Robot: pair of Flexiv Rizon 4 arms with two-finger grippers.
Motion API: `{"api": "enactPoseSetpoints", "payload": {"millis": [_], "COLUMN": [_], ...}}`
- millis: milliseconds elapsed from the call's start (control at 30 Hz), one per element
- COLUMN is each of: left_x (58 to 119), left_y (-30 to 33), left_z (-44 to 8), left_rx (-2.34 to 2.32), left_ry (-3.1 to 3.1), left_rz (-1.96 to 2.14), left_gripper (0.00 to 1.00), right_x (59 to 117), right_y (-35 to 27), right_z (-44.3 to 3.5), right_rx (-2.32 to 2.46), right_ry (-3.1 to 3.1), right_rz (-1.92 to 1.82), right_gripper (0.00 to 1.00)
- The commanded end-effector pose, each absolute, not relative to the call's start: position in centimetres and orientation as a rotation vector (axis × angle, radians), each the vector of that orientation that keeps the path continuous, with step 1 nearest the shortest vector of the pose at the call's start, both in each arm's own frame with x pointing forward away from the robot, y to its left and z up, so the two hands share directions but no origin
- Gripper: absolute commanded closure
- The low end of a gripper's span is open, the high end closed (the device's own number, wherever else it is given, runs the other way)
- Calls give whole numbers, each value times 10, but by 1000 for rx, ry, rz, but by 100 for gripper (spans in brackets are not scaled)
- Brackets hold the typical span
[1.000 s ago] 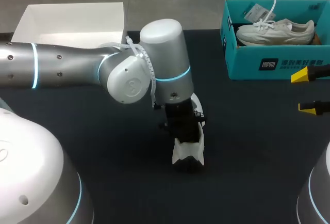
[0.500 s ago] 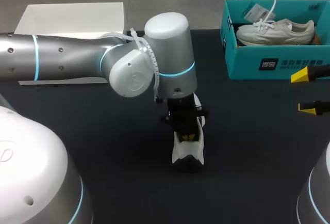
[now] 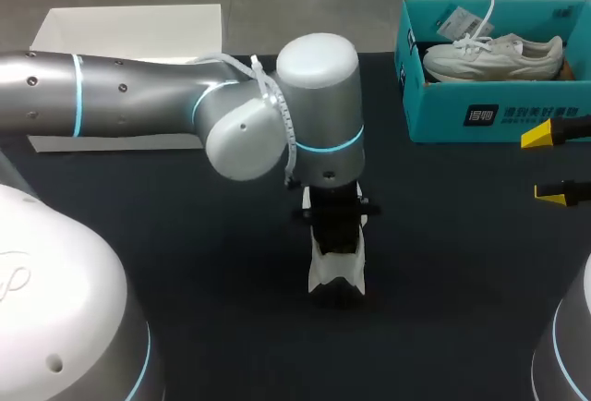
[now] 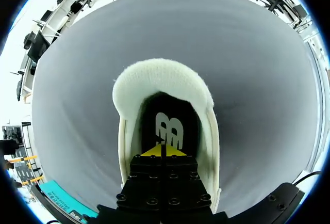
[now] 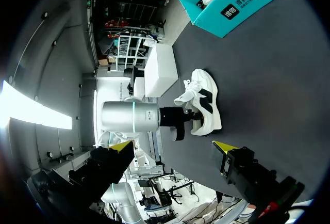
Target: Take the shoe out of the shoebox, open the shoe tongue, remove and reinsert the insole, then place the shoe into the shoebox
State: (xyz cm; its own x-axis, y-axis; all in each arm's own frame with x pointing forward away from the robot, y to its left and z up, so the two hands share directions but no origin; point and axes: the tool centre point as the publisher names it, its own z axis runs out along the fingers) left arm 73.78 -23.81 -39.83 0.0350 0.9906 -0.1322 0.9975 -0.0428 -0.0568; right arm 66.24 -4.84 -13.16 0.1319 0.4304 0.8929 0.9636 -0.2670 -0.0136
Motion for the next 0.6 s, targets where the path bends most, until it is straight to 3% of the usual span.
{"api": "enactPoseSetpoints", "payload": {"millis": [33, 600], "left_x": [743, 726], "left_y": [-246, -230], "left_z": [-406, -375], "left_rx": [2218, 2269], "left_ry": [2157, 2180], "left_rz": [-173, -283], "left_gripper": [100, 100], "right_x": [657, 657], "right_y": [-48, -48], "right_z": [-131, -131], "right_rx": [-1794, -1794], "right_ry": [-1343, -1343], "right_rz": [-1090, -1090], "right_gripper": [0, 0]}}
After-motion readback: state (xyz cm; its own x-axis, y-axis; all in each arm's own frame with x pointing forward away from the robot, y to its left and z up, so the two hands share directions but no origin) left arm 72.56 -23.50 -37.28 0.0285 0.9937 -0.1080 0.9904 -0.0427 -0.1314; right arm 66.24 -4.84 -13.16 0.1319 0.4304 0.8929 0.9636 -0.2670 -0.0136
